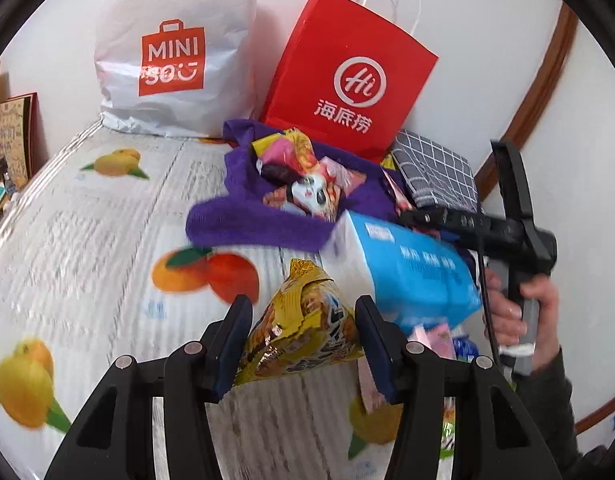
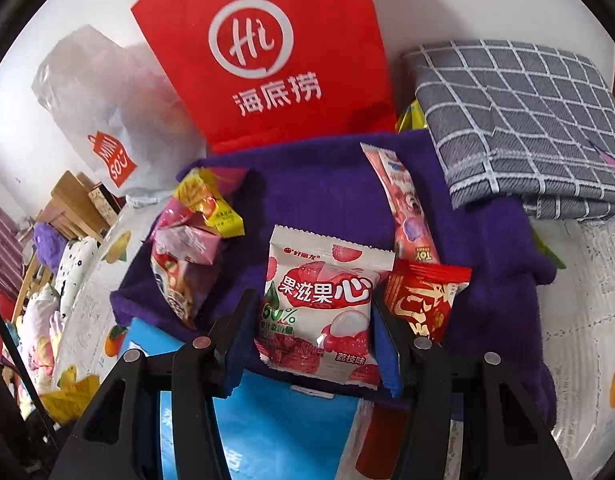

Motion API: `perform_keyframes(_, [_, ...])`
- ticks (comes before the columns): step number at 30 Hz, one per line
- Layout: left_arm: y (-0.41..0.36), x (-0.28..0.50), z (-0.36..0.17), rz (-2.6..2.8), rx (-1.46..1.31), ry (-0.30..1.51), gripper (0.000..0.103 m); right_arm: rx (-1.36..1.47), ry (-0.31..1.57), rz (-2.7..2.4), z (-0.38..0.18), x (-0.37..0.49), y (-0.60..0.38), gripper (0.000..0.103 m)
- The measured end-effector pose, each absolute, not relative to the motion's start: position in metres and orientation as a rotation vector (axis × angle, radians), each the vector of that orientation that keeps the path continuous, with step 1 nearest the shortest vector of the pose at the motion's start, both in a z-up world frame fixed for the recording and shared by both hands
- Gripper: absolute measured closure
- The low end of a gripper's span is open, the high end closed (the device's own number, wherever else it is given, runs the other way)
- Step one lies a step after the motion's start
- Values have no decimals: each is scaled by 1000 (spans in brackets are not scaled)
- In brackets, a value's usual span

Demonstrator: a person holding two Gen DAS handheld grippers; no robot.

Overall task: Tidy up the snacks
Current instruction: 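Carry the lychee bag and yellow chip bag over the purple towel, then lower both snacks onto the purple towel and open both tools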

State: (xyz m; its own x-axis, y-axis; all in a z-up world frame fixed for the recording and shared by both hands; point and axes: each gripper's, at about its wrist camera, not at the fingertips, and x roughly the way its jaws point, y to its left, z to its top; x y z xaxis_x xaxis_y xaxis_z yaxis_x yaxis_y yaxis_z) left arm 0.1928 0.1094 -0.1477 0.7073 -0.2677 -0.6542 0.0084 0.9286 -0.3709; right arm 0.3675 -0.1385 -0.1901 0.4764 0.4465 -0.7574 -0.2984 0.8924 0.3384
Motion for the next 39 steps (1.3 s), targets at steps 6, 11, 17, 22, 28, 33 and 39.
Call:
perform_keyframes(6, [111, 226, -109, -148, -330, 727, 52, 194, 989, 471, -192, 372, -144, 50])
perform_keyframes(11, [102, 259, -102, -122, -302, 744, 52, 181, 996, 481, -192, 373, -142, 49])
perform_keyframes(17, [91, 282, -109, -103, -301, 766, 52, 121, 983, 465, -191, 372, -136, 46])
perform_keyframes(22, [78, 300, -106, -100, -285, 771, 52, 159, 937, 470, -181, 370, -141, 27])
perform_keyframes(28, [56, 321, -104, -153, -288, 810, 52, 198, 871, 451, -160, 364, -156, 27])
perform_keyframes(33, [38, 342, -107, -172, -271, 845, 52, 180, 814, 389, -143, 350, -174, 37])
perform_keyframes(39, [21, 371, -124, -157, -242, 906, 52, 243, 804, 339, -141, 348, -200, 44])
